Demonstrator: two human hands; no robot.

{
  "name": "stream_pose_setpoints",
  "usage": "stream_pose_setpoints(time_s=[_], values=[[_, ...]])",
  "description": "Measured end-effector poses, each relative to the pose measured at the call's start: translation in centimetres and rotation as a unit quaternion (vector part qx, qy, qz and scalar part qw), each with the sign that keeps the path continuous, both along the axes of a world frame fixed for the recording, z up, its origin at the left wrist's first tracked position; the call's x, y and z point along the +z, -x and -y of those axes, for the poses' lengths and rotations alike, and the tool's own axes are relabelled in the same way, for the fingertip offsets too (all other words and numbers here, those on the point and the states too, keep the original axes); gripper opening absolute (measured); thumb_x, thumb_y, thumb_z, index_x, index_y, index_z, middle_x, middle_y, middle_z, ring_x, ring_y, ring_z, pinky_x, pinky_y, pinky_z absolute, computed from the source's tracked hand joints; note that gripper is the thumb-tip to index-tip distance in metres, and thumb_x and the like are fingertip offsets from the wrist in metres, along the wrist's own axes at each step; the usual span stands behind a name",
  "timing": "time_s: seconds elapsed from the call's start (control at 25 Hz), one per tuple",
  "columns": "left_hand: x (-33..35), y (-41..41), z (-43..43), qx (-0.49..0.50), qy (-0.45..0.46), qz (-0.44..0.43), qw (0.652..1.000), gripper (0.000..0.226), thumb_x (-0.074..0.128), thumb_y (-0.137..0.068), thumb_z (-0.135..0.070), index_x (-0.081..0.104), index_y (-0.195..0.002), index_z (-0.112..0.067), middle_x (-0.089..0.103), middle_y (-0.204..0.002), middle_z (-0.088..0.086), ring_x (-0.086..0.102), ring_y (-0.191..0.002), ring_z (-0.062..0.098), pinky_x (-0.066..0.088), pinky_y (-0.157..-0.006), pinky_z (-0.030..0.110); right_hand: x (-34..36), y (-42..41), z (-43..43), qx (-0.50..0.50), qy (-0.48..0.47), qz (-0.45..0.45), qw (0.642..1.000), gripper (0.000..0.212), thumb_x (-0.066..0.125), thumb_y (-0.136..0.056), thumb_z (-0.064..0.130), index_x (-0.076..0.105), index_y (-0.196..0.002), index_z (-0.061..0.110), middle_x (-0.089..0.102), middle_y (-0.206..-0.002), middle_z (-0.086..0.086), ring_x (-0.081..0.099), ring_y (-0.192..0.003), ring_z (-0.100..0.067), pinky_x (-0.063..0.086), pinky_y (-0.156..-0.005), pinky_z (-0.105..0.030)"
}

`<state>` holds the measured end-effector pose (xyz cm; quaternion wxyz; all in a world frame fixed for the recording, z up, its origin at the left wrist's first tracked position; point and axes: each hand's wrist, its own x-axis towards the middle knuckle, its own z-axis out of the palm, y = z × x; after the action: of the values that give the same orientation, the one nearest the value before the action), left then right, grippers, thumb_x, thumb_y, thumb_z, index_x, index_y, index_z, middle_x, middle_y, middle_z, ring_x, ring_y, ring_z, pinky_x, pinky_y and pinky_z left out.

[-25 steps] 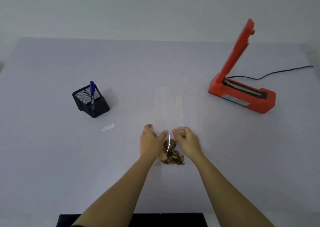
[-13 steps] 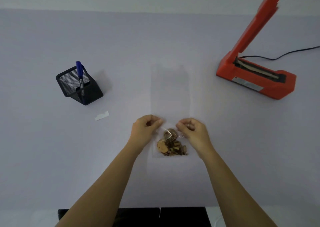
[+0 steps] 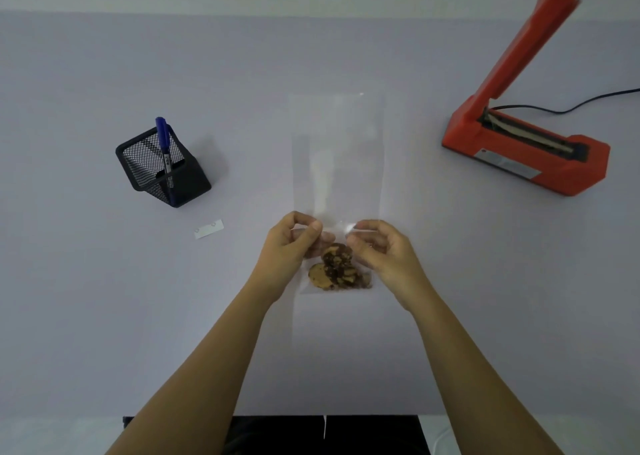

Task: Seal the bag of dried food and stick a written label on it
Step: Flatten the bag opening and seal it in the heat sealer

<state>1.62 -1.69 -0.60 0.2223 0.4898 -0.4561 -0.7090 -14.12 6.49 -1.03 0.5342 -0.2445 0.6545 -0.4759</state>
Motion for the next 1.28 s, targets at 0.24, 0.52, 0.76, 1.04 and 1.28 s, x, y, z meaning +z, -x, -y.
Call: stream_pose_setpoints(time_s=[0.24, 0.52, 0.76, 1.04, 1.28], values=[[-0.5, -0.3, 0.6, -0.051, 0.016, 0.034, 0.998, 0.017, 0.075, -0.076, -0.008, 0.067, -0.091, -0.007, 0.070, -0.067, 0.002, 0.068, -0.070, 0.015, 0.054, -0.068, 0.023, -1.4, 0.0, -0.2, 0.005, -0.023, -0.017, 1.000, 0.005, 0.072, -0.079, 0.018, 0.070, -0.077, 0.022, 0.071, -0.077, 0.003, 0.068, -0.078, -0.014, 0.055, -0.075, -0.030], [-1.2, -0.5, 0.9, -0.049, -0.034, 0.024, 0.998, 0.021, 0.074, -0.076, -0.010, 0.073, -0.097, -0.007, 0.075, -0.091, 0.011, 0.070, -0.087, 0.023, 0.056, -0.082, 0.028, -1.4, 0.5, 0.7, 0.043, -0.029, -0.005, 0.999, 0.017, 0.073, -0.078, 0.012, 0.069, -0.088, 0.026, 0.072, -0.090, 0.000, 0.068, -0.089, -0.015, 0.054, -0.083, -0.029], [-1.2, -0.8, 1.3, -0.123, 0.023, 0.091, 0.988, 0.023, 0.074, -0.078, -0.020, 0.074, -0.101, -0.016, 0.075, -0.095, -0.003, 0.069, -0.090, 0.006, 0.052, -0.080, 0.015, -1.6, 1.2, 0.7, 0.055, -0.070, 0.025, 0.996, 0.009, 0.074, -0.077, 0.016, 0.071, -0.083, 0.022, 0.072, -0.088, -0.001, 0.068, -0.086, -0.015, 0.052, -0.078, -0.027], [-1.8, -0.5, 0.9, -0.109, 0.147, 0.233, 0.955, 0.021, 0.078, -0.074, -0.029, 0.073, -0.094, -0.022, 0.070, -0.076, -0.008, 0.064, -0.070, 0.001, 0.046, -0.065, 0.004, -2.0, 0.7, 0.7, 0.030, -0.075, -0.131, 0.988, 0.021, 0.076, -0.075, 0.025, 0.065, -0.093, 0.022, 0.066, -0.080, -0.002, 0.063, -0.074, -0.013, 0.048, -0.062, -0.013], [-1.6, 1.2, -0.7, -0.025, 0.171, 0.298, 0.939, 0.067, 0.076, -0.074, -0.017, 0.038, -0.130, -0.020, 0.060, -0.076, -0.001, 0.059, -0.073, 0.008, 0.045, -0.065, 0.016, -2.0, -0.3, 0.9, 0.017, -0.074, -0.217, 0.973, 0.045, 0.077, -0.074, 0.023, 0.053, -0.112, 0.017, 0.062, -0.079, 0.002, 0.057, -0.070, -0.003, 0.044, -0.063, -0.011]])
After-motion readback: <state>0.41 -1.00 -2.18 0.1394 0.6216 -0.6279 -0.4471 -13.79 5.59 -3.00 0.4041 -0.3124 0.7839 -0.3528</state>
